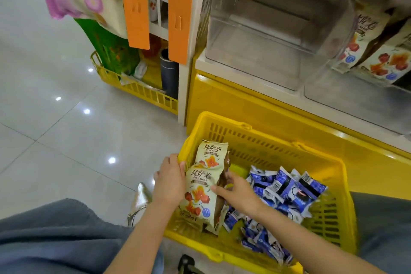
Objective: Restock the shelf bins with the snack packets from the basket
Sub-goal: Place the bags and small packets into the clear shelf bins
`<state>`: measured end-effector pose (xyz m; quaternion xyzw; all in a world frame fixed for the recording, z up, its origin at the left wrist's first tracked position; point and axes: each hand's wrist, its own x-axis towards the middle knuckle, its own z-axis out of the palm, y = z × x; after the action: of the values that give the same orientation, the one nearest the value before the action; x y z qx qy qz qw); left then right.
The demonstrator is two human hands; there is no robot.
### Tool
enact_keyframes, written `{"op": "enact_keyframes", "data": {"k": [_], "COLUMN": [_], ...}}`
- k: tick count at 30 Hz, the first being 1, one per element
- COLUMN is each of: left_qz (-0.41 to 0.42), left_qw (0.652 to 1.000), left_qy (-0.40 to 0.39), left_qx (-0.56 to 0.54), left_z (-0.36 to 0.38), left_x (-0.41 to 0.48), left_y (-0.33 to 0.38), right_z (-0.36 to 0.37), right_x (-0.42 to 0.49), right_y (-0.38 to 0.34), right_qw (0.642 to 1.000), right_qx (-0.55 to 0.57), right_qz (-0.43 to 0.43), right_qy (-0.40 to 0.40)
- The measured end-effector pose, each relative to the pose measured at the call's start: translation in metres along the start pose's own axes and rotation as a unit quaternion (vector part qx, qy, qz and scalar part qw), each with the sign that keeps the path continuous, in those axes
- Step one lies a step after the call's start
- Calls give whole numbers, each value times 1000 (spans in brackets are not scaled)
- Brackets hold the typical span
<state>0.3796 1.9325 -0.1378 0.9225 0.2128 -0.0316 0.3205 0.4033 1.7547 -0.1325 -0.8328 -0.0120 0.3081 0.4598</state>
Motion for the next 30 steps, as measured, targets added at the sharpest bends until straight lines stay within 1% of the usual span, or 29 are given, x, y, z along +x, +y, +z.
{"op": "enact_keyframes", "data": {"k": [1,2,3,4,5,6,8,9,10,11,12,13,15,17,18,20,22,25,28,30], "left_qz": [13,31,46,51,37,13,-29,-33,-24,-9,0,1,-4,-26,-40,-65,-77,-93,-104,-112], "left_qw": [999,995,991,985,976,961,897,865,843,828,826,832,860,873,873,871,866,853,851,852], "left_qy": [46,92,113,108,68,-3,-158,-223,-267,-289,-289,-273,-214,-158,-135,-99,-68,-45,-35,-27], "left_qx": [11,-11,-58,-128,-203,-277,-412,-448,-467,-480,-484,-483,-464,-462,-466,-476,-489,-512,-514,-510], "left_z": [-2,-4,-7,-12,-18,-25,-40,-46,-50,-54,-55,-57,-56,-54,-53,-53,-53,-55,-54,-53], "left_x": [0,0,0,1,2,2,2,2,2,1,1,2,4,8,10,15,19,23,25,26], "left_y": [5,10,17,24,31,38,46,47,49,51,53,56,58,54,50,44,40,35,34,34], "right_z": [-11,-22,-33,-43,-54,-63,-76,-80,-81,-82,-81,-79,-73,-68,-65,-59,-50,-31,-14,-5], "right_x": [-3,-6,-8,-10,-12,-14,-18,-19,-18,-16,-14,-10,-2,8,16,35,52,70,83,89], "right_y": [-9,-17,-26,-33,-41,-48,-60,-64,-69,-71,-73,-74,-76,-75,-71,-54,-30,1,15,13], "right_qw": [1000,1000,999,999,998,997,993,990,988,986,984,983,981,984,988,995,994,990,988,985], "right_qx": [12,20,21,19,20,31,81,106,126,141,155,164,175,156,129,49,-3,-3,19,18], "right_qz": [-12,-24,-36,-49,-60,-68,-80,-84,-87,-87,-87,-84,-81,-84,-83,-55,2,105,148,162], "right_qy": [-3,-4,-2,0,-3,-9,-25,-26,-20,-14,-11,-11,-19,-16,3,74,106,89,47,52]}}
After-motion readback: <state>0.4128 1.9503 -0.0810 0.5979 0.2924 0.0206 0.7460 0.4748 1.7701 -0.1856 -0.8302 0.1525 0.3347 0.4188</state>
